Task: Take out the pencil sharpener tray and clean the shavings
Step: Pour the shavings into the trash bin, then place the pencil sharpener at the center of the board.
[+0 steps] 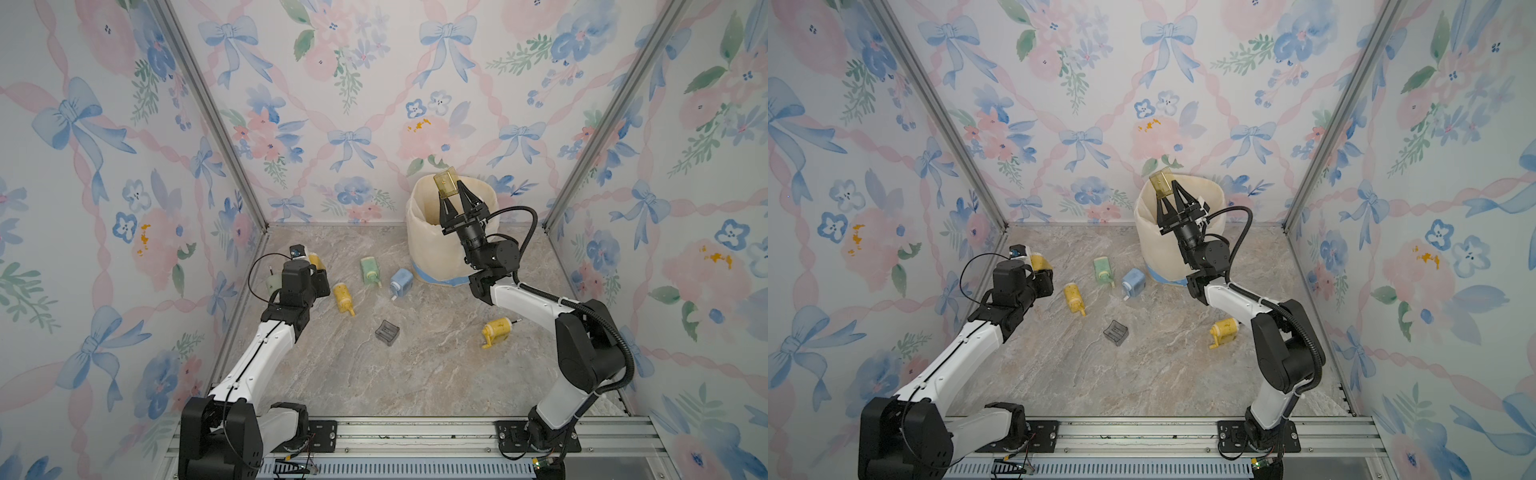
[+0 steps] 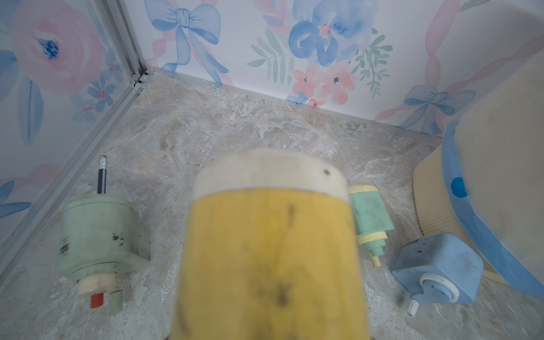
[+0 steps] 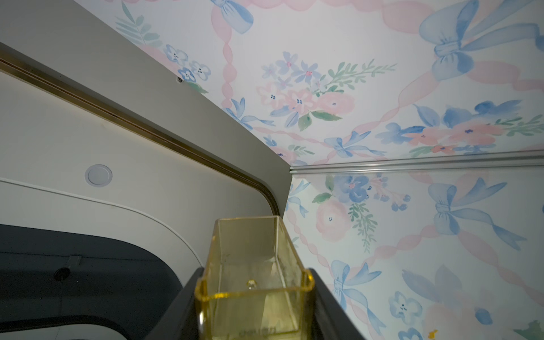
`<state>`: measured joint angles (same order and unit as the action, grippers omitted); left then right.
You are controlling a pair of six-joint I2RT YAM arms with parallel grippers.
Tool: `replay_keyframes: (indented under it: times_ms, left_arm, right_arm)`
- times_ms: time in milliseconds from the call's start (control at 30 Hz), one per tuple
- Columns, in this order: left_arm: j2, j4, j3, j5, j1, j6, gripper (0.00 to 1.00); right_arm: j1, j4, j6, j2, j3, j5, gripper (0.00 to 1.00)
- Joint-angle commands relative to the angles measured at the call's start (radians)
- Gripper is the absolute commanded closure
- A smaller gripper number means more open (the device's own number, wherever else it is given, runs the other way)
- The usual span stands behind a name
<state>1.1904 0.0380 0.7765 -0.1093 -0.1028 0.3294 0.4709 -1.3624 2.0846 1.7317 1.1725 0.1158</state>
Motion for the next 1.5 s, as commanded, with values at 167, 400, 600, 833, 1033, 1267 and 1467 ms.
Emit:
replay_keyframes:
  times_ms: [167,400,600,833,1033,1267,1467]
  left_arm:
    - [0.131,-0.029,0.101,-0.027,0.022,0.042,1.00]
    - [0.203,-0.033,0.106,-0.099,0.024,0.074,1.00]
    - [0.277,-0.032,0.118,-0.101,0.077,0.071,1.00]
    - [0.359,-0.034,0.144,-0.030,0.133,0.082,1.00]
    - [0.423,-0.033,0.162,-0.052,0.136,0.077,1.00]
    - [0.476,-0.033,0.211,-0.063,0.138,0.083,1.00]
    - [0.511,-0.033,0.224,-0.116,0.138,0.064,1.00]
  right_arm:
    - [-0.011,0.088,-0.215,-0.097,0.061,0.230,0.56]
    - [-0.033,0.395,-0.550,-0.225,0.038,0.364,0.56]
    - [-0.025,0.783,-0.925,-0.375,-0.019,0.383,0.54]
    - [0.011,1.112,-1.318,-0.536,-0.127,0.290,0.52]
    - [0.099,1.222,-1.550,-0.631,-0.243,0.149,0.51]
    - [0.176,1.200,-1.686,-0.733,-0.398,0.027,0.50]
    - [0.184,1.228,-1.717,-0.770,-0.470,-0.008,0.50]
